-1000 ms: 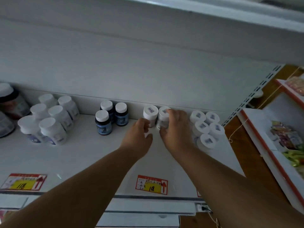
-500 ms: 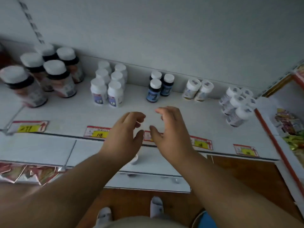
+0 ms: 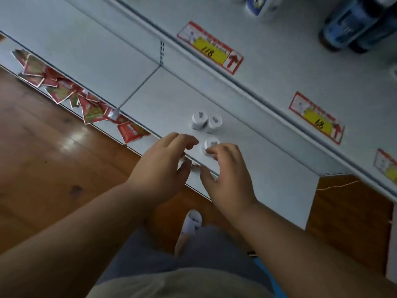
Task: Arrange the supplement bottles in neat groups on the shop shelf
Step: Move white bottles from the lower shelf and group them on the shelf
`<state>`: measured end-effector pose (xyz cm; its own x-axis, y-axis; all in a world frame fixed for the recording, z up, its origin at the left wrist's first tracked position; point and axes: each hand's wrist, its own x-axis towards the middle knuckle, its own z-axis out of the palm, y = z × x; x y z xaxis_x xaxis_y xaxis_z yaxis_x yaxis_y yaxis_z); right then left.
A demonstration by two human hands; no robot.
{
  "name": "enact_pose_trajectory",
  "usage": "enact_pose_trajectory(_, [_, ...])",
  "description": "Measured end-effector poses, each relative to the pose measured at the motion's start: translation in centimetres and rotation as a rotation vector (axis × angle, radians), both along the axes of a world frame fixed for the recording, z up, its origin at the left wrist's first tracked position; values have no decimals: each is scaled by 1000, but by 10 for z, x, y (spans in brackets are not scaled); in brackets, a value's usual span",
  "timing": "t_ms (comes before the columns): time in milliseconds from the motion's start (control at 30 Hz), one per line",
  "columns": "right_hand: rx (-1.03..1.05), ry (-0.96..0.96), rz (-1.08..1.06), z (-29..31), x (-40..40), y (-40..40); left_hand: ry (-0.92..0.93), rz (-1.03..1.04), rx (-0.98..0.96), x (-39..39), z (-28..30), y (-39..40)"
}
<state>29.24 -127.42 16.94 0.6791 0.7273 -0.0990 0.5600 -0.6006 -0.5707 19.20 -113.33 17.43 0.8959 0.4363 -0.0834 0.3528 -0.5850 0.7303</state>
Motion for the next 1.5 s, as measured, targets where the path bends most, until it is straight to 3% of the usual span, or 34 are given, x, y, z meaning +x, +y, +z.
enact_pose_trajectory(333, [-304,-147,-81,-179,92,14,139,101,-143,55,-148,-13])
enact_pose_trajectory(500, [-310,-29,-42,-216,122,36,187,197,-232,80,-189,-5])
enact_pose_trajectory(567, [-198,60,-98,-199,116,37,221,272,-308,78,-185,-2])
enact_pose_trajectory(633, [-38,276,-219,-165,96,34,232,352,-410,62,-163,-2])
enact_pose_trajectory(767, [100,639,-405,-68,32,27,116,502,-902,7,-68,-12])
enact_pose_trajectory(867, [60,762,-331,3,-9,21,-42,527,-1123,-33,10,-20])
enact_pose_trajectory(1033, [250,798,-58,91,-29,19,-287,627,-1180,-61,88,-18])
enact_pose_trajectory(1167, [389,729,3,148,-29,21,-350,558,-1188,-52,136,-3])
enact_pose_trajectory(1300, [531,400,-107,189,-19,29,-280,314,-1209,-25,179,22])
enact_pose_trajectory(1400, [615,226,-222,205,-6,30,-212,107,-1087,1,207,35])
enact_pose_trajectory(1500, [668,97,-351,213,5,15,-118,-131,-837,30,225,35])
